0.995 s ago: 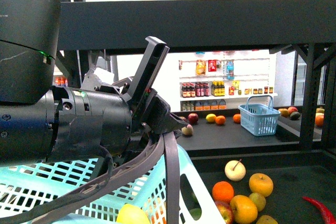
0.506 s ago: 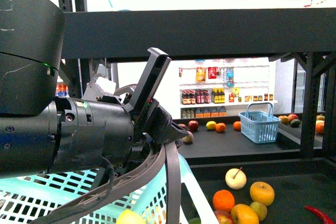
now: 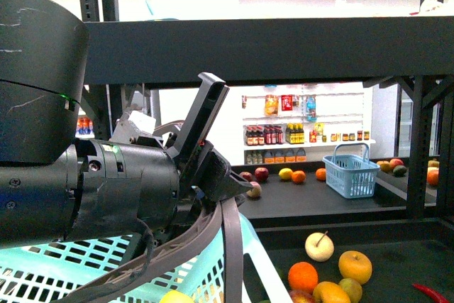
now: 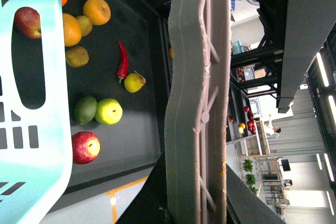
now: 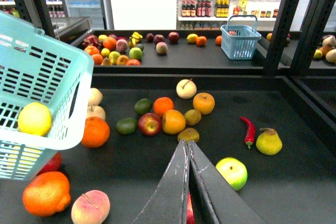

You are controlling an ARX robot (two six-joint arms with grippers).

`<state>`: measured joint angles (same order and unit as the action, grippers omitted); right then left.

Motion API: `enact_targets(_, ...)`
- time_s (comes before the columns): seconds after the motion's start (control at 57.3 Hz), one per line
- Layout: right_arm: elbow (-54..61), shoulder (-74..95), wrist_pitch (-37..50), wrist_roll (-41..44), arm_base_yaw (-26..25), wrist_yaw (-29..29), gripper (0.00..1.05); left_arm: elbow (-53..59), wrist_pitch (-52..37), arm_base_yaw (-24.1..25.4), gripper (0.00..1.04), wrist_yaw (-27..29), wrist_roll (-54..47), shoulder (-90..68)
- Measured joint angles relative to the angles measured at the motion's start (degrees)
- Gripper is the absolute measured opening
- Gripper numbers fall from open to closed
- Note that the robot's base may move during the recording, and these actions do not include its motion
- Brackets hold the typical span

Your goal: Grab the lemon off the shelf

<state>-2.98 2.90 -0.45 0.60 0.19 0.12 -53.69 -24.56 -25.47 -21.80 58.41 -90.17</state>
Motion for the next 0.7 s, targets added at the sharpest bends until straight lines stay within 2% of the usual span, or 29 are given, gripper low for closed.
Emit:
enact_targets(0.419, 2.1, -2.5, 0.3, -0.1, -0.1, -0.1, 0.03, 0.0, 0.0, 0.0, 0.11, 0.0, 0.0, 0.0)
enact_targets(0.698, 2.1, -2.5, 0.3, -0.1, -0.1, -0.1, 0.48, 0.0, 0.0, 0.0, 0.11, 0.0, 0.0, 0.0)
